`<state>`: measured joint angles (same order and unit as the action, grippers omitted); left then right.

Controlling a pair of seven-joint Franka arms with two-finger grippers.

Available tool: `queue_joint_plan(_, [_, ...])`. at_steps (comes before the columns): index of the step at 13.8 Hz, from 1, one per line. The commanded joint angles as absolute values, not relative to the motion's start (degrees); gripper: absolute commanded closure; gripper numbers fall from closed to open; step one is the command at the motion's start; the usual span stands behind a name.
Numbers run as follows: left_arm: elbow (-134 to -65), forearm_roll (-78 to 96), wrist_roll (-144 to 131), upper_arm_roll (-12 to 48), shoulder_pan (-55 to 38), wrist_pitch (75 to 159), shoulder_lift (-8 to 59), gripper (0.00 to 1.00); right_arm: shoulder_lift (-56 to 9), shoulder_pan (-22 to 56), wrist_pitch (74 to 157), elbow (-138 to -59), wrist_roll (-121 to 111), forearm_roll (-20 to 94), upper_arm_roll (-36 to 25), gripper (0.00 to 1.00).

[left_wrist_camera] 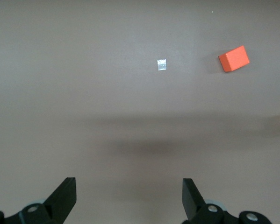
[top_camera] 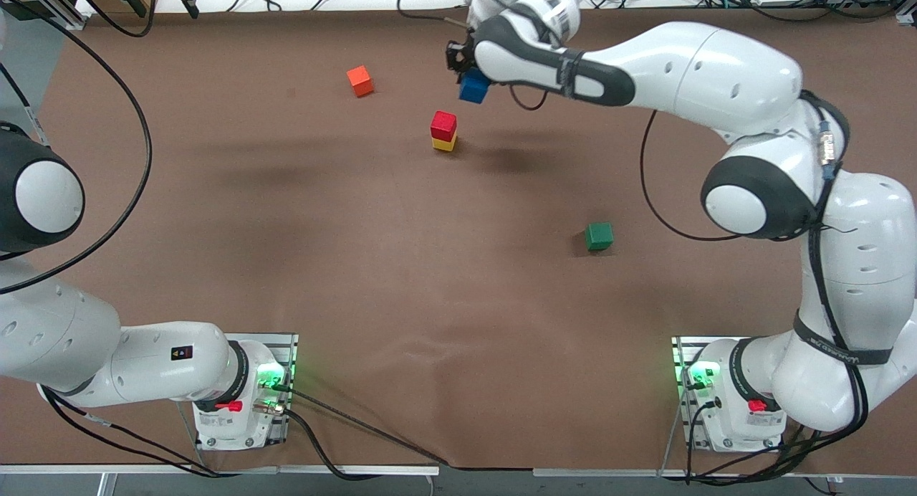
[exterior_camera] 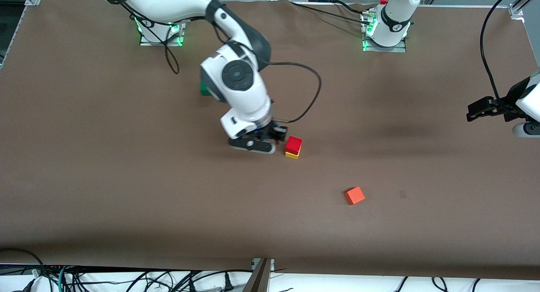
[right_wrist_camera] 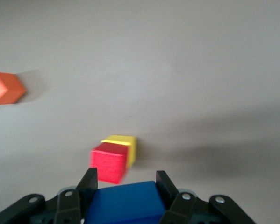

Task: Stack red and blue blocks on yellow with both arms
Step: 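Carry the blue cube with the right gripper over the red cube, then lower the blue cube onto the red cube and open the right gripper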

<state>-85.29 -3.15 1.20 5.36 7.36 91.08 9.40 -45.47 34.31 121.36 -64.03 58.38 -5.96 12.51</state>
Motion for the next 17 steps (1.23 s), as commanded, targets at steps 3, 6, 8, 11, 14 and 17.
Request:
queue_joint_plan(3, [-83.8, -2.1, 1.2, 5.3, 7.5, 90.4, 10.1, 0.0, -51.4, 41.9, 129.4, -60.5, 61.6, -7.1, 4.5, 0.98])
queue_joint_plan(6, [-83.8, -2.1, 1.2, 5.3, 7.5, 90.4, 10.2, 0.0, -52.2, 42.2, 132.1, -60.4, 61.6, -7.1, 4.4, 0.97])
queue_joint_plan(8, [-83.8, -2.1, 1.2, 5.3, 7.6, 90.4, 10.2, 0.0, -52.7, 42.3, 133.7, -60.5, 61.7, -7.3, 4.3, 0.94])
queue_joint_plan(11, [-83.8, -2.1, 1.2, 5.4, 7.5, 90.4, 10.2, 0.0, -53.6, 43.5, 134.5, -60.5, 62.0, -7.6, 3.1, 0.94])
queue_joint_plan(14, [-83.8, -2.1, 1.2, 5.4, 7.6, 90.4, 10.2, 0.0, -54.5, 43.9, 135.2, -60.5, 62.1, -7.5, 2.7, 0.93])
queue_joint_plan(17, [-83.8, -2.1, 1.2, 5.4, 7.5, 90.4, 10.2, 0.0, -55.0, 43.9, 135.8, -60.5, 62.1, -7.6, 2.7, 0.87])
